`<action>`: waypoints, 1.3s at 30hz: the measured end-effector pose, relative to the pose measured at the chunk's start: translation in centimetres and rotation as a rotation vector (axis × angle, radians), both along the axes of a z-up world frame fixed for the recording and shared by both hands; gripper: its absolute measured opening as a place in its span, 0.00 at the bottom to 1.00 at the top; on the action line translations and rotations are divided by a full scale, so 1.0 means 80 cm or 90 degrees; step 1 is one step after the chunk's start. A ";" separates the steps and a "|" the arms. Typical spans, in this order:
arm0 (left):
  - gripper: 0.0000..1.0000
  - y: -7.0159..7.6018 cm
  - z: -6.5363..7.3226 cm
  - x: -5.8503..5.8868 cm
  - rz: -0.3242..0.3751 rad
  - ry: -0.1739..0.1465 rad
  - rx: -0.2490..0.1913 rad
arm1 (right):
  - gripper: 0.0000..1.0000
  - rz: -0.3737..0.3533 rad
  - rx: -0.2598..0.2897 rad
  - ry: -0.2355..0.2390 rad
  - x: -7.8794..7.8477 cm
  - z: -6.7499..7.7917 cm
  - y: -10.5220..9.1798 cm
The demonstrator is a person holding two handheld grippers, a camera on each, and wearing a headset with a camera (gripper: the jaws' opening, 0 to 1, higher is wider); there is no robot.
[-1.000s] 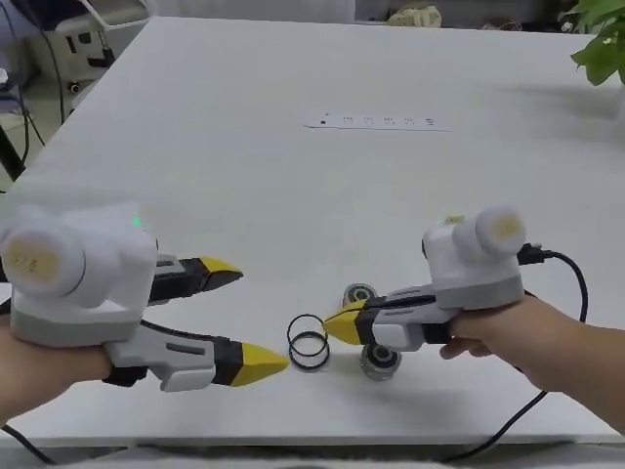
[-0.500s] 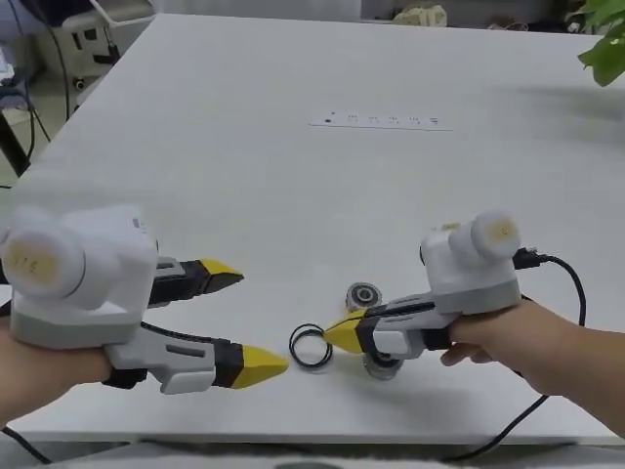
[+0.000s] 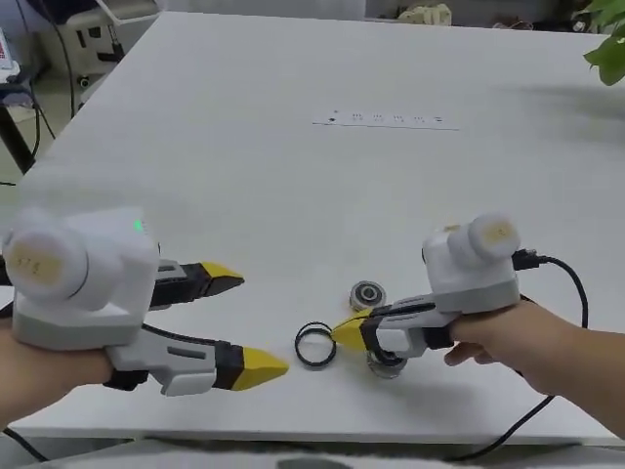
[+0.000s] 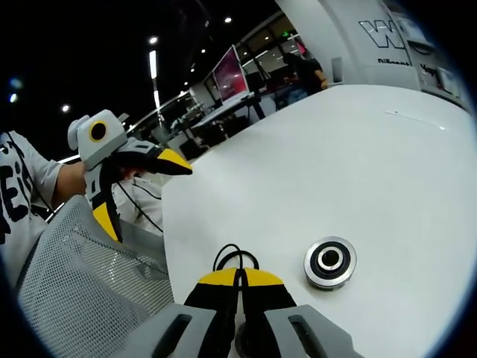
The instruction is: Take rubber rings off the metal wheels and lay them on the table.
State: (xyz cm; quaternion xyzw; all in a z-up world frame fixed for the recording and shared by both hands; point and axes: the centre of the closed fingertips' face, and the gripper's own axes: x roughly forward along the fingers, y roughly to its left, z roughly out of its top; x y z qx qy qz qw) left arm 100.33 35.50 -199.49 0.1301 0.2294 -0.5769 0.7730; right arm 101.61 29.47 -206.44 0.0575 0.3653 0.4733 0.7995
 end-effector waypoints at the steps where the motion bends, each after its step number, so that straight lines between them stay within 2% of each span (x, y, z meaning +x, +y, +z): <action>1: 0.62 0.000 0.000 0.000 -0.001 0.001 0.000 | 0.00 0.000 -0.001 0.001 0.000 -0.001 0.000; 25: 0.61 -0.002 -0.008 -0.004 -0.007 0.014 0.009 | 0.01 -0.011 -0.022 0.001 0.005 -0.010 -0.005; 31: 0.61 -0.004 -0.006 -0.004 -0.009 0.014 0.008 | 0.02 -0.016 -0.015 -0.004 0.007 -0.004 -0.007; 39: 0.61 -0.011 0.000 -0.003 -0.015 0.010 0.004 | 0.07 -0.026 0.010 -0.024 0.014 0.020 -0.007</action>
